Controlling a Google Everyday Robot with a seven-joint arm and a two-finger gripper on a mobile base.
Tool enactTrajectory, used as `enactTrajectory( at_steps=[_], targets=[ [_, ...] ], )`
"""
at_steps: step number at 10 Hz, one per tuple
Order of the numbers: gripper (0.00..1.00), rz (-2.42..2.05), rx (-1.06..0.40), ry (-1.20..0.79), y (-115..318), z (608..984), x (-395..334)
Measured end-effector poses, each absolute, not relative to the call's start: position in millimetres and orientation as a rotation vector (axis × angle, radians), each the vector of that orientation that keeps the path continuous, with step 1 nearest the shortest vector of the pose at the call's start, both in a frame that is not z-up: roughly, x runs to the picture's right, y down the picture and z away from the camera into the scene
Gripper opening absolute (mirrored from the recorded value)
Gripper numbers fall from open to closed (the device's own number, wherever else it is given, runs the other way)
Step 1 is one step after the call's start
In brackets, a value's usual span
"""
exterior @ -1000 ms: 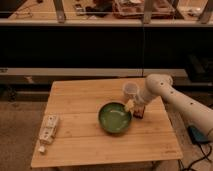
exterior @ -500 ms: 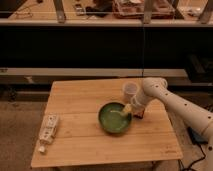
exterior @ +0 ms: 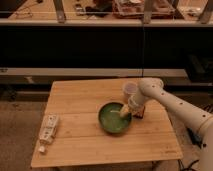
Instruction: Pick up the ceramic bowl
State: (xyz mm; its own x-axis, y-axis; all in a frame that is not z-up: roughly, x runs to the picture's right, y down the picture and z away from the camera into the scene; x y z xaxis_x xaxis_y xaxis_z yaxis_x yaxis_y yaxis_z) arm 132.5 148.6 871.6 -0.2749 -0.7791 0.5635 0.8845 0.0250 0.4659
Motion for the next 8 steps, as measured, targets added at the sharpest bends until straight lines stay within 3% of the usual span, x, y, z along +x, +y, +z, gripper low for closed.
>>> enactTrajectory(
  at_steps=[5, 7, 8],
  targets=[
    [0.50, -1.596, -0.173, -0.954, 153.5, 874.3, 122.8],
    [0.34, -1.597, -0.190, -0.967, 157.0, 875.6, 122.0],
    [0.20, -1.597, -0.199, -0.974, 158.5, 877.1, 121.4]
  ],
)
